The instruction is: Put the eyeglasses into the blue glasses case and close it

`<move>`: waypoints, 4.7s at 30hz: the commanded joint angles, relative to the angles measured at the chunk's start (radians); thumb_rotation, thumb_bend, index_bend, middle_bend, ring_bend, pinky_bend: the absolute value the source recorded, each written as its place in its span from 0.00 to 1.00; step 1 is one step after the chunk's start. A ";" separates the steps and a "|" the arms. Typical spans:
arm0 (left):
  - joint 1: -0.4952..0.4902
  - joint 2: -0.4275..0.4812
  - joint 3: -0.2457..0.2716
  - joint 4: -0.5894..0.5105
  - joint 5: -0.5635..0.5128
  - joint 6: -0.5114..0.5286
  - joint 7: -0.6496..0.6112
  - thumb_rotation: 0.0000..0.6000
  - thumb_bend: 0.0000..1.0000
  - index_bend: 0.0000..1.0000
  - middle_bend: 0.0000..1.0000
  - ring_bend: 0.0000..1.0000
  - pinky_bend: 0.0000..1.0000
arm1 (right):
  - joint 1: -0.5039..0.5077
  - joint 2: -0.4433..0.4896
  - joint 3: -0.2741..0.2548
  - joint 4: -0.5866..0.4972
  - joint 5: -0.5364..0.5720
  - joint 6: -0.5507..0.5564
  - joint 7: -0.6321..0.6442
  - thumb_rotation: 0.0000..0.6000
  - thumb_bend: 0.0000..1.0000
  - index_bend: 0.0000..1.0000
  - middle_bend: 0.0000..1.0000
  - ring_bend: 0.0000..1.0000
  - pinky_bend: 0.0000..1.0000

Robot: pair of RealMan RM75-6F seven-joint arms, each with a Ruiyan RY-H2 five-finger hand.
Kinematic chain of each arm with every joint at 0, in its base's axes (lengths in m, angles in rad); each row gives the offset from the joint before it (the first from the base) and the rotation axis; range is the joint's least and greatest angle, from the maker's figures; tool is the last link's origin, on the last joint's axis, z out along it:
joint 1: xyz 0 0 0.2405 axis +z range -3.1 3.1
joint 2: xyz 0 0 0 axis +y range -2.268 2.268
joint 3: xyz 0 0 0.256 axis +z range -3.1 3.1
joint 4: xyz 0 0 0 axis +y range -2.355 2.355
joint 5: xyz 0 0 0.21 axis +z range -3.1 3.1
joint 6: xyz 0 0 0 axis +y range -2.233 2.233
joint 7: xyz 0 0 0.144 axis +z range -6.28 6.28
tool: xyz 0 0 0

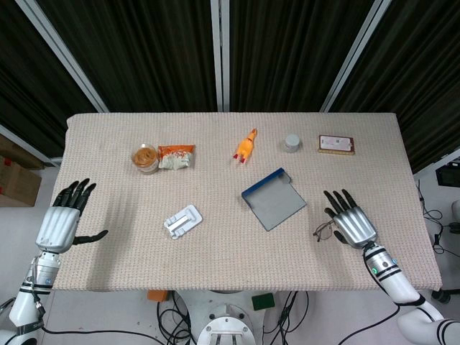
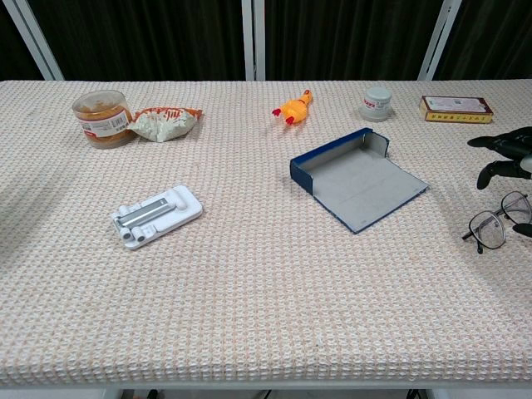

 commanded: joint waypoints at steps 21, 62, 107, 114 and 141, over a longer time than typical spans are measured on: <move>-0.019 -0.004 -0.016 0.004 -0.029 -0.065 0.006 0.81 0.09 0.00 0.03 0.00 0.14 | 0.015 -0.019 -0.012 0.052 0.011 -0.012 0.030 1.00 0.36 0.46 0.00 0.00 0.00; -0.016 0.001 -0.017 0.008 -0.026 -0.072 0.001 0.92 0.12 0.00 0.03 0.00 0.14 | 0.039 -0.082 -0.020 0.137 -0.005 0.012 0.088 1.00 0.46 0.63 0.00 0.00 0.00; -0.009 -0.004 -0.024 0.107 -0.038 -0.088 -0.117 0.92 0.12 0.00 0.03 0.00 0.14 | 0.357 -0.210 0.157 0.064 0.104 -0.206 -0.055 1.00 0.48 0.66 0.00 0.00 0.00; -0.015 -0.023 -0.027 0.128 -0.035 -0.091 -0.128 0.91 0.12 0.00 0.00 0.00 0.14 | 0.371 -0.239 0.147 0.093 0.120 -0.226 -0.053 1.00 0.48 0.66 0.00 0.00 0.00; -0.025 -0.018 -0.025 0.112 -0.045 -0.116 -0.107 0.96 0.12 0.00 0.00 0.00 0.14 | 0.342 -0.210 0.096 0.081 0.112 -0.150 -0.049 1.00 0.45 0.27 0.00 0.00 0.00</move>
